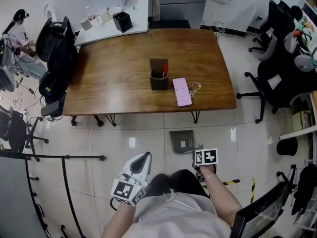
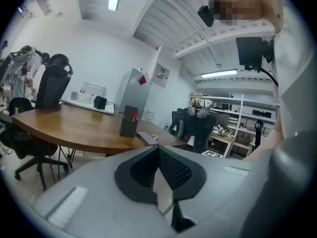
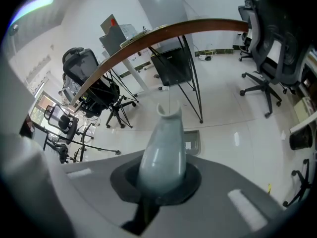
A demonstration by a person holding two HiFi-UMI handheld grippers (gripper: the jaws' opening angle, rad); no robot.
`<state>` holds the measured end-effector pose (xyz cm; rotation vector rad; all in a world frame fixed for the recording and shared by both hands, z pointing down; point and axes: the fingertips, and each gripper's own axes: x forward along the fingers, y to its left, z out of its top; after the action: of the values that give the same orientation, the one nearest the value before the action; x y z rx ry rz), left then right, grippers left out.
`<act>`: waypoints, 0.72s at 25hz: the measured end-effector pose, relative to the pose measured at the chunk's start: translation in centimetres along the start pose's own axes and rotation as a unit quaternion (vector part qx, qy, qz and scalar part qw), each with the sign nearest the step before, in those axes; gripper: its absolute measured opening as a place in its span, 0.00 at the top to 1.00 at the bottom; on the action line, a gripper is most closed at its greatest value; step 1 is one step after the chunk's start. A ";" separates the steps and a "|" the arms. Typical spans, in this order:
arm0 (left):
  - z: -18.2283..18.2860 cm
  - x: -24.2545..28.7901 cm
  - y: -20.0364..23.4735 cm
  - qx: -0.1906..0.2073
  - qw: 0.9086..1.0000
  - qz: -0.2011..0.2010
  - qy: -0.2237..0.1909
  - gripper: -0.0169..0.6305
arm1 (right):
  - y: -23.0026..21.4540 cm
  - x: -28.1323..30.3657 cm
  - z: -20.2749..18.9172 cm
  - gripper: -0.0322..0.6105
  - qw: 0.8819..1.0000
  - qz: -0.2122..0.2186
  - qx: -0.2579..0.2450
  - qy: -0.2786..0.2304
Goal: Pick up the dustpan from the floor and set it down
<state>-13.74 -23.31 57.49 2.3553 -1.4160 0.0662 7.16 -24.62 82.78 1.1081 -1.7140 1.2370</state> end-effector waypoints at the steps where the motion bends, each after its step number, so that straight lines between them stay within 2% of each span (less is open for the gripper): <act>1: -0.3 0.1 0.2 0.000 1.000 0.001 0.001 0.95 | -0.1 0.1 -0.2 0.95 1.000 0.001 -0.002 -0.001; 4: -0.7 0.2 0.6 -0.004 1.000 0.008 0.004 0.95 | -0.1 0.2 -0.3 0.95 1.000 0.001 -0.005 0.000; 6: -0.6 0.2 0.6 -0.007 1.000 0.011 0.008 0.95 | -0.4 0.5 -0.7 0.93 1.000 -0.020 -0.015 0.017; 8: -0.5 0.2 0.3 -0.007 1.000 0.007 0.007 0.95 | -0.8 0.6 -1.1 0.65 0.997 -0.047 -0.045 0.035; 9: -0.4 0.1 0.1 -0.006 1.000 0.004 0.006 0.95 | -0.8 0.6 -0.9 0.55 0.996 -0.057 -0.061 0.032; 10: -0.2 0.1 -0.2 -0.004 1.000 0.001 0.005 0.95 | -0.8 0.6 -0.6 0.26 0.995 -0.066 -0.074 0.021; 11: 0.1 -0.1 -0.3 -0.002 1.000 0.000 0.005 0.95 | -0.7 0.5 -0.2 0.08 0.994 -0.074 -0.082 0.008; 12: 0.3 -0.2 -0.4 -0.002 1.000 0.001 0.006 0.95 | -0.8 0.4 0.0 0.04 0.993 -0.083 -0.085 -0.001; 18: 2.4 -2.0 -1.4 -0.006 1.000 -0.005 0.001 0.95 | -1.4 -1.5 -1.9 0.04 0.989 -0.109 -0.098 0.010</act>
<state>-13.92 -21.86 54.40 2.3533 -1.3994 0.0565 9.17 -22.74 82.35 1.1256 -1.6120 0.9230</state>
